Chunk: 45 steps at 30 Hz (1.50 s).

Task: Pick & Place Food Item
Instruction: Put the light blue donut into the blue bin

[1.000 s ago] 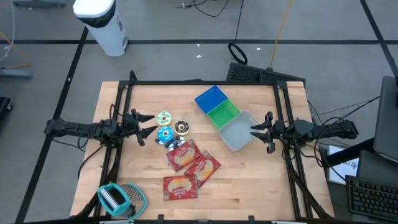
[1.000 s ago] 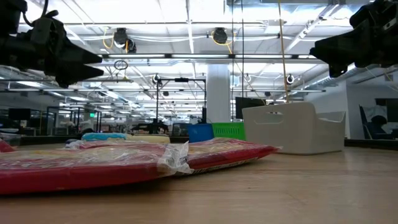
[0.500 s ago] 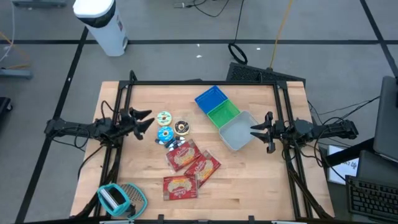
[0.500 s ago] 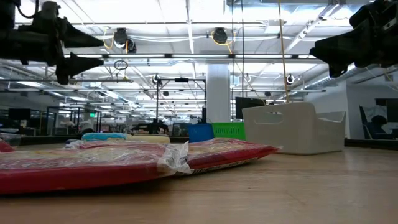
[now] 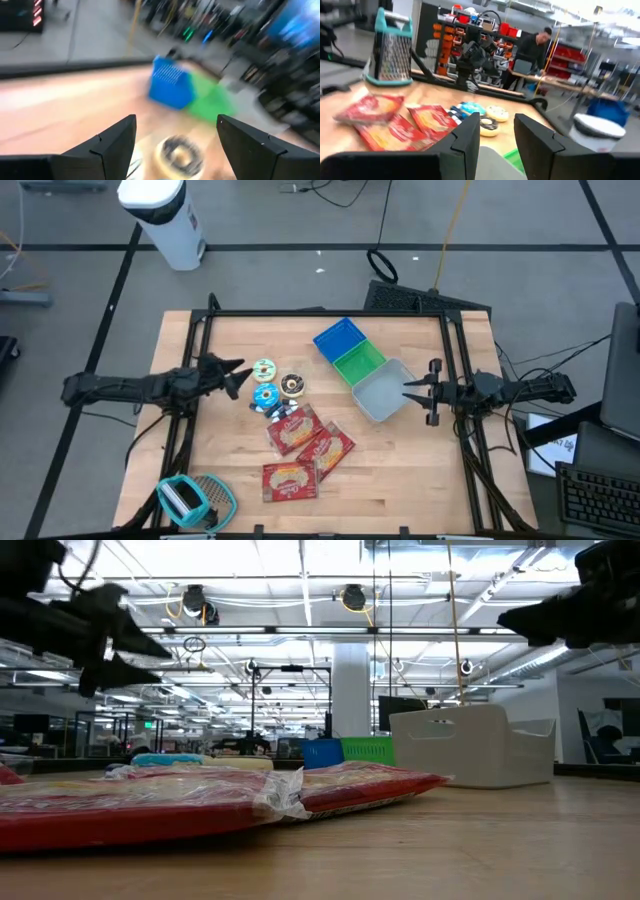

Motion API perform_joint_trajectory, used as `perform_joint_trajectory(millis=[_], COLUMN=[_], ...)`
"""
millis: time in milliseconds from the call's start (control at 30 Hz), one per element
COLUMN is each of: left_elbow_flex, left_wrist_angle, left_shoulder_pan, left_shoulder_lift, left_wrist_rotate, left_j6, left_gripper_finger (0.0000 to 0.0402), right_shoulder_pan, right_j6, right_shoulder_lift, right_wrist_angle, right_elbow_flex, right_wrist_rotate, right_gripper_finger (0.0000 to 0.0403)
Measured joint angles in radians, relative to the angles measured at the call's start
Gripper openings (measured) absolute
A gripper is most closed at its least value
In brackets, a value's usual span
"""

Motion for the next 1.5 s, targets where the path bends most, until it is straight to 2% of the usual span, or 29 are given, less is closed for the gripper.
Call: perform_joint_trajectory(millis=[100, 167, 267, 467, 567, 667, 1267, 1367, 1500], left_elbow_flex=[0.045, 0.06, 0.066, 0.066, 0.067, 0.067, 0.067, 0.068, 0.068], left_wrist_angle=[-0.11, -0.122, -0.074, 0.052, 0.115, 0.179, 0.393, 0.405, 0.414], left_shoulder_pan=[0.078, 0.139, 0.23, 0.375, 0.418, 0.435, 0.443, 0.443, 0.443], left_shoulder_lift=[0.102, 0.178, 0.288, 0.487, 0.563, 0.631, 0.955, 0.985, 0.998], left_wrist_rotate=[0.036, 0.088, 0.164, 0.204, 0.289, 0.331, 0.343, 0.36, 0.375], left_j6=[-0.004, 0.022, 0.053, 0.091, 0.108, 0.111, 0.075, 0.073, 0.069], left_gripper_finger=[0.028, 0.028, 0.028, 0.028, 0.028, 0.028, 0.0279, 0.0262, 0.0205], right_shoulder_pan=[0.0, 0.0, 0.0, 0.0, 0.0, 0.0, 0.0, 0.0, 0.0], right_j6=[-0.056, -0.078, -0.075, -0.08, -0.074, -0.072, -0.072, -0.072, -0.071], right_shoulder_lift=[0.0, 0.0, 0.0, 0.0, 0.0, 0.0, 0.0, 0.0, 0.0], right_wrist_angle=[0.003, 0.003, 0.003, 0.003, 0.003, 0.002, 0.002, 0.002, 0.003], right_elbow_flex=[0.0, 0.0, 0.0, 0.0, 0.0, 0.0, 0.0, 0.0, 0.0], right_wrist_rotate=[0.0, 0.0, 0.0, 0.0, 0.0, 0.0, 0.0, -0.001, -0.002], right_gripper_finger=[0.011, 0.011, 0.011, 0.011, 0.011, 0.011, 0.011, 0.011, 0.011])
